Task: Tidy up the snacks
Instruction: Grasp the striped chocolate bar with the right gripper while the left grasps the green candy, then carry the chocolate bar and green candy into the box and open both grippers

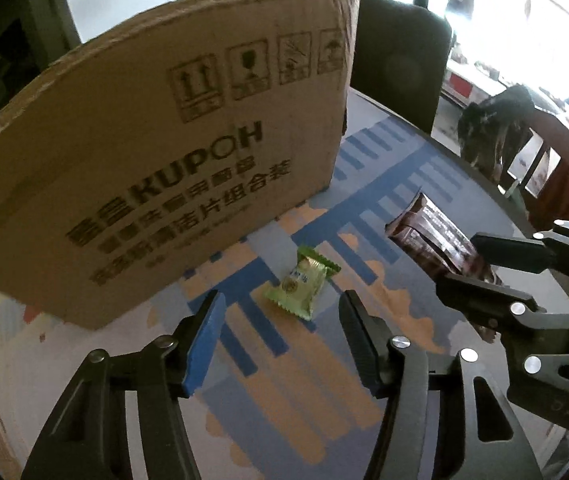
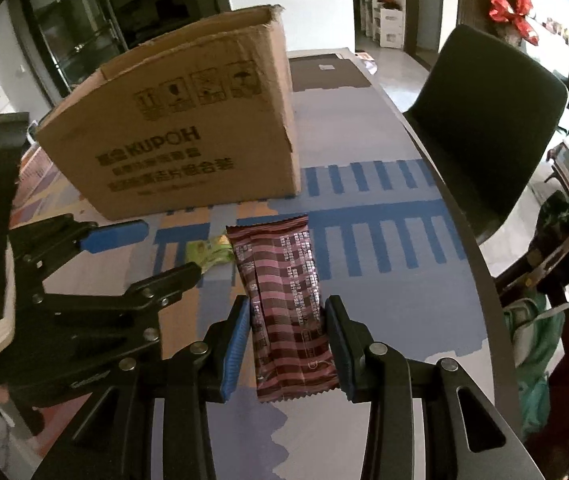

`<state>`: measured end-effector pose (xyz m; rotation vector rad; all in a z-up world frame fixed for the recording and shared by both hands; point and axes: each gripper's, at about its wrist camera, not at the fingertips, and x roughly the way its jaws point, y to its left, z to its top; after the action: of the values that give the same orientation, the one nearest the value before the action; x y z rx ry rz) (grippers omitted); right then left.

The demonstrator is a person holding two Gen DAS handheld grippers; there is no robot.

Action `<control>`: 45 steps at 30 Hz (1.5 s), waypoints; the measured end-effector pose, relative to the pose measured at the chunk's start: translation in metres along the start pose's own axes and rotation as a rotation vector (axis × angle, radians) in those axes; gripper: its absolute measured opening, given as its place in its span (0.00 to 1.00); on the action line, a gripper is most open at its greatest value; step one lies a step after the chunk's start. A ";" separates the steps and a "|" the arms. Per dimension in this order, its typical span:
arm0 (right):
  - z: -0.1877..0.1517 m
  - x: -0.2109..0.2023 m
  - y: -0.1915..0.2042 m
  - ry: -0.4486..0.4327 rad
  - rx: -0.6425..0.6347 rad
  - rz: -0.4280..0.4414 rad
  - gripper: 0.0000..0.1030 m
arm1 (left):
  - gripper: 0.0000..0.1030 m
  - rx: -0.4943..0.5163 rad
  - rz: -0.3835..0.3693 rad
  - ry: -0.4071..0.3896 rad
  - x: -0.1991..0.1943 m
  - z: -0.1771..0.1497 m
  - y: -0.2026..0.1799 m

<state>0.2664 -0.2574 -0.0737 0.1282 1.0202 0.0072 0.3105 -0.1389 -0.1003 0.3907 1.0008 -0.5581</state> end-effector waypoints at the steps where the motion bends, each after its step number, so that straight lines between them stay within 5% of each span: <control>1: 0.000 0.002 -0.002 0.002 0.007 -0.005 0.38 | 0.57 0.005 -0.005 0.001 0.001 0.000 0.001; 12: 0.002 0.016 -0.016 0.017 0.055 -0.016 0.38 | 0.44 0.018 -0.015 0.054 0.028 0.011 -0.006; 17: 0.002 0.020 -0.019 0.024 0.064 -0.013 0.38 | 0.23 -0.008 -0.048 0.059 0.031 0.012 -0.004; 26: 0.003 0.019 -0.015 0.019 0.049 0.005 0.38 | 0.20 -0.081 -0.052 0.048 0.019 0.003 0.002; 45: 0.012 -0.032 0.009 -0.092 -0.009 0.059 0.38 | 0.20 -0.225 0.030 -0.154 -0.083 -0.015 0.018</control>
<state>0.2607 -0.2521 -0.0396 0.1492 0.9239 0.0588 0.2763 -0.0954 -0.0346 0.1603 0.8963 -0.4361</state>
